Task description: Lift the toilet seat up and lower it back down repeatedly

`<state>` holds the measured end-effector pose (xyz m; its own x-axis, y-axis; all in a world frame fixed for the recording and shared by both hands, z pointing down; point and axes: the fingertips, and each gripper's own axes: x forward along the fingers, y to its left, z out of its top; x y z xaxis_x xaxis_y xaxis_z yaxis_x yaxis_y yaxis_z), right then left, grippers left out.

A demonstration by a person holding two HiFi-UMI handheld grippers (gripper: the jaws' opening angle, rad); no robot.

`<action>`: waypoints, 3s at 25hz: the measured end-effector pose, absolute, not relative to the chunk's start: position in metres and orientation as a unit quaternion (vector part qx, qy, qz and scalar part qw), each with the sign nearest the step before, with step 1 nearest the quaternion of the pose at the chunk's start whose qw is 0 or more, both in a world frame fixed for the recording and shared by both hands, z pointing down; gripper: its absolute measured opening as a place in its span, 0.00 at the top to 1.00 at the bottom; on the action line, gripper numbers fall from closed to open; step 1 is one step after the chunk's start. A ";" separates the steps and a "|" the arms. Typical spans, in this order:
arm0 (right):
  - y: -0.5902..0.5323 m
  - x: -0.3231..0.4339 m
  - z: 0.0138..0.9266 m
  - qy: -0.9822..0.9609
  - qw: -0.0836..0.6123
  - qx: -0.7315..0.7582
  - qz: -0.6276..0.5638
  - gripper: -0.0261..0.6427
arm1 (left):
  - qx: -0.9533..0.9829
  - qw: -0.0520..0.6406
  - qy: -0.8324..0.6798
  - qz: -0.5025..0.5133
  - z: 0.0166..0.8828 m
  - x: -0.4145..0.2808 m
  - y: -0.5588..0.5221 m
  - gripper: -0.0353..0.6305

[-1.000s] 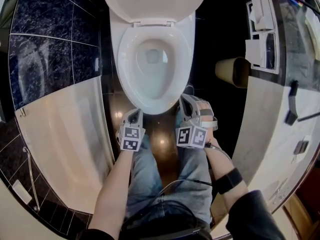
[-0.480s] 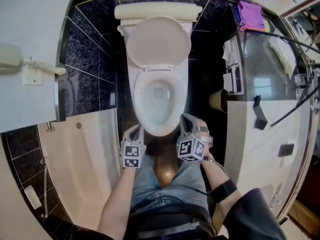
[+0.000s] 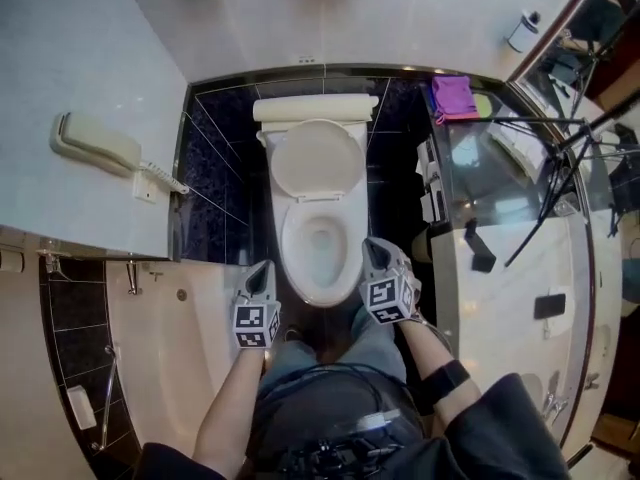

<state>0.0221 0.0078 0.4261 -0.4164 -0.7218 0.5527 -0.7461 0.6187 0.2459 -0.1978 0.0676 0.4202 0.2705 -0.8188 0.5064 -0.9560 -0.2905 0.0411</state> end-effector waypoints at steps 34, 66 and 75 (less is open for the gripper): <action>-0.008 0.077 0.402 -0.814 0.250 0.501 0.155 0.89 | 0.798 0.120 -0.564 0.171 0.351 -0.175 0.053 0.95; 0.096 0.079 0.880 -0.609 0.196 0.476 0.604 0.59 | 0.817 0.142 -0.503 0.246 0.613 -0.138 0.052 0.95; 0.117 0.069 0.946 -0.567 0.147 0.474 0.657 0.62 | 0.809 0.155 -0.506 0.254 0.654 -0.146 0.062 0.95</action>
